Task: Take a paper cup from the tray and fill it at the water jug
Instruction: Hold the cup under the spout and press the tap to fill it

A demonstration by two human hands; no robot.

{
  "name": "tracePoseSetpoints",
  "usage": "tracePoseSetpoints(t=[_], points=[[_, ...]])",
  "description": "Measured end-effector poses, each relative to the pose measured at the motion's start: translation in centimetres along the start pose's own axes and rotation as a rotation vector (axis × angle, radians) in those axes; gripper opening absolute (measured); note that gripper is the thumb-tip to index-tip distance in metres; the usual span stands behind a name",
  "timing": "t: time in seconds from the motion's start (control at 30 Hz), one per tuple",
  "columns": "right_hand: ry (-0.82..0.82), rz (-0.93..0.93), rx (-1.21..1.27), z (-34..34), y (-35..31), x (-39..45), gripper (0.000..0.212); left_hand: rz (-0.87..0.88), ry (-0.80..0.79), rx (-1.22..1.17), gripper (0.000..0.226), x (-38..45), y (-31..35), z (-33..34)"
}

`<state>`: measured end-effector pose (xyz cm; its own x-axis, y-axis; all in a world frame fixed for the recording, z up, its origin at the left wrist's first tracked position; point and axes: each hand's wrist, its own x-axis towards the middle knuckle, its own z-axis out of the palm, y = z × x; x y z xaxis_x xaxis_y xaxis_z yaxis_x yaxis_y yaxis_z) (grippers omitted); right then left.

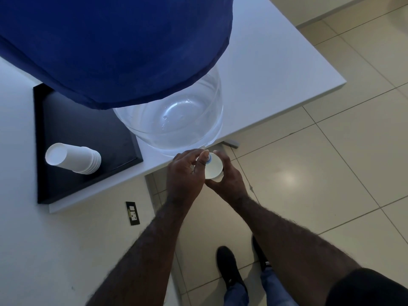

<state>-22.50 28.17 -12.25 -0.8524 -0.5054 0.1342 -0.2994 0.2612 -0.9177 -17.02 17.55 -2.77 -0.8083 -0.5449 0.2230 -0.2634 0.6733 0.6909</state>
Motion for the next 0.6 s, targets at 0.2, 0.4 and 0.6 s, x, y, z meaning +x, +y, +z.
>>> tracePoseSetpoints(t=[0.2,0.4,0.6], points=[[-0.011,-0.007,0.012,0.1,0.1,0.0,0.077,0.326,-0.004,0.329,0.02,-0.1,-0.4,-0.3],[-0.011,0.012,0.001,0.1,0.4,0.1,0.08,0.527,-0.035,0.396,0.028,-2.0,-1.6,0.0],[0.003,0.048,-0.007,0.2,1.3,0.1,0.075,0.429,-0.023,0.297,0.029,-2.8,-2.0,0.7]])
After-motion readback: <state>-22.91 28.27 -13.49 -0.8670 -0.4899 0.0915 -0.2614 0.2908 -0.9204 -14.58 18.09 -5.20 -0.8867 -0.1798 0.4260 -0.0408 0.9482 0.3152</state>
